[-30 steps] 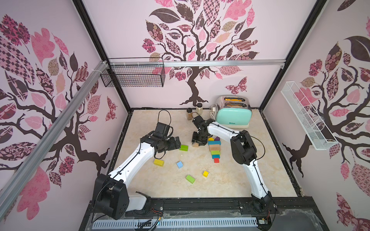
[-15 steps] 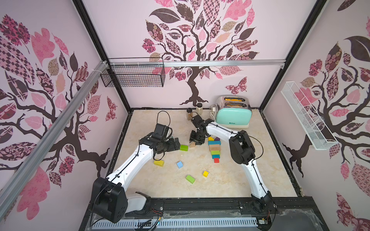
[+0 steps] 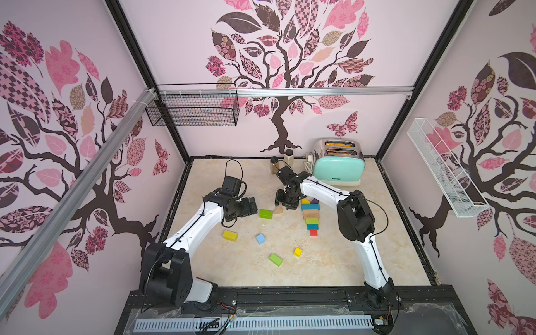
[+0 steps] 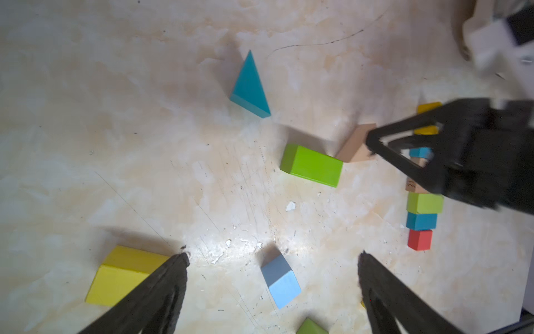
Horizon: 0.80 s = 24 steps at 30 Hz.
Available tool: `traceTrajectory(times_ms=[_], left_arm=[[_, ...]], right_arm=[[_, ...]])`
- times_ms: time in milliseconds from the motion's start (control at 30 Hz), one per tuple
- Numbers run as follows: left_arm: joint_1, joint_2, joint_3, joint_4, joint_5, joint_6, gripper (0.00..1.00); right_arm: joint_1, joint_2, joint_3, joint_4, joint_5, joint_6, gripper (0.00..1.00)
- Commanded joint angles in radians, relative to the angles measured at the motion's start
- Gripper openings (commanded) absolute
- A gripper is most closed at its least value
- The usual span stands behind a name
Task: Assemble a carrot with building blocks
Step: Move the building block to the center of the board, then assemble the building block at the center of the board.
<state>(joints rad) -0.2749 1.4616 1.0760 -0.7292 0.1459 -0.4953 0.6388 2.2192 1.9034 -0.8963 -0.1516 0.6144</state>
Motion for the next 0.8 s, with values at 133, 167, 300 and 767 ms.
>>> traceTrajectory(times_ms=[133, 167, 300, 767], left_arm=[[0.027, 0.221, 0.136, 0.037, -0.039, -0.009, 0.92], [0.029, 0.257, 0.155, 0.041, -0.049, -0.010, 0.91], [0.031, 0.364, 0.220, 0.076, -0.092, -0.031, 0.88], [0.033, 0.596, 0.424, 0.043, -0.159, -0.028, 0.63]], right_arm=[[0.004, -0.147, 0.024, -0.102, 0.066, -0.179, 0.64], [0.004, -0.157, 0.021, -0.104, 0.063, -0.191, 0.65], [0.003, -0.178, 0.012, -0.120, 0.067, -0.226, 0.65], [-0.014, -0.202, -0.019, -0.126, 0.055, -0.280, 0.66]])
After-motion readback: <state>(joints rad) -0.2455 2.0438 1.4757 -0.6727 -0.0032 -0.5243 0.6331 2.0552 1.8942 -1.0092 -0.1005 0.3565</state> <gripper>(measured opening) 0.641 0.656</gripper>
